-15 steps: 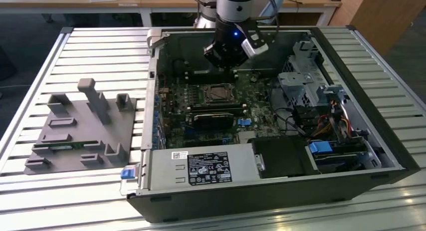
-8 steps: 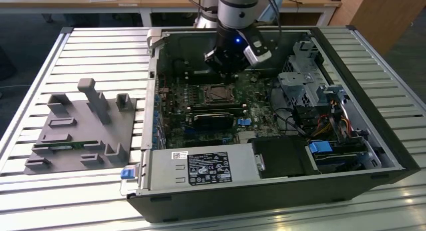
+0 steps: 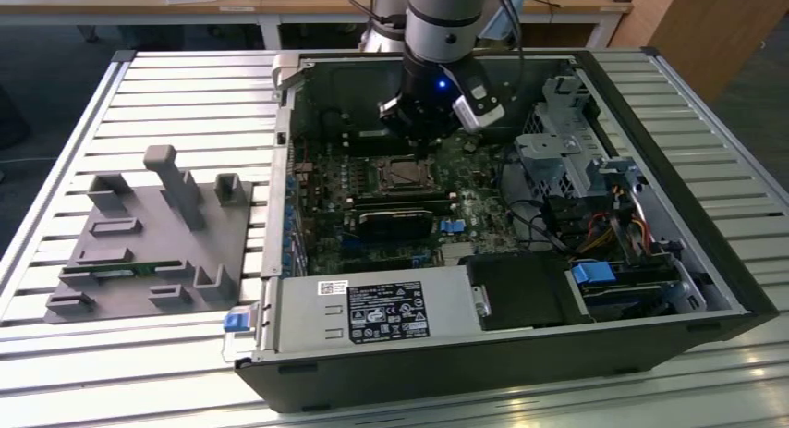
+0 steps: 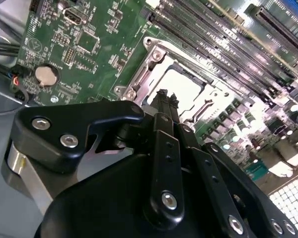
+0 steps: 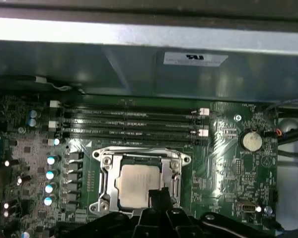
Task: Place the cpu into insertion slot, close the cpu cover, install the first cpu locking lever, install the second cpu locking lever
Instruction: 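Install the second cpu locking lever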
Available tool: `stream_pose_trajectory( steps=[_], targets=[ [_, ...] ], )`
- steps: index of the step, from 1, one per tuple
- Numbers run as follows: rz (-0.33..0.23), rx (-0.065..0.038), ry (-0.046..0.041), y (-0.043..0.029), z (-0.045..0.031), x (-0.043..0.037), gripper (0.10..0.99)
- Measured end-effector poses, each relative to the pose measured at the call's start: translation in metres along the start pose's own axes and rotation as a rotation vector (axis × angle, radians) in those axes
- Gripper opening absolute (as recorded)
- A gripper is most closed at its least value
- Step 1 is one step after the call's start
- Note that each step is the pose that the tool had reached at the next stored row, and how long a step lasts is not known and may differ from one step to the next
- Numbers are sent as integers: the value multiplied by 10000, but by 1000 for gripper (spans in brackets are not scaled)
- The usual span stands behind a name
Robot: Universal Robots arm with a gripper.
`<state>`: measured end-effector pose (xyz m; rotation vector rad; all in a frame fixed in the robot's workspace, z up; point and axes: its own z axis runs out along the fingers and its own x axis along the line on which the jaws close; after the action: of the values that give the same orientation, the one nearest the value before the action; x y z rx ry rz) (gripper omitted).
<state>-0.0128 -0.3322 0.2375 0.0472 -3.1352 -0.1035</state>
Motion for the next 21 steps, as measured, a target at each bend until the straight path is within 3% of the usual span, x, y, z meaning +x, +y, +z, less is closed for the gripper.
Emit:
stream_pose_trajectory(
  steps=[7, 15, 21],
  targets=[
    [0, -31, 13, -169, -1, 5, 122],
    [7, -32, 111, -226, 31, 7, 122],
    [8, -36, 121, -316, 38, 9, 122]
  ],
)
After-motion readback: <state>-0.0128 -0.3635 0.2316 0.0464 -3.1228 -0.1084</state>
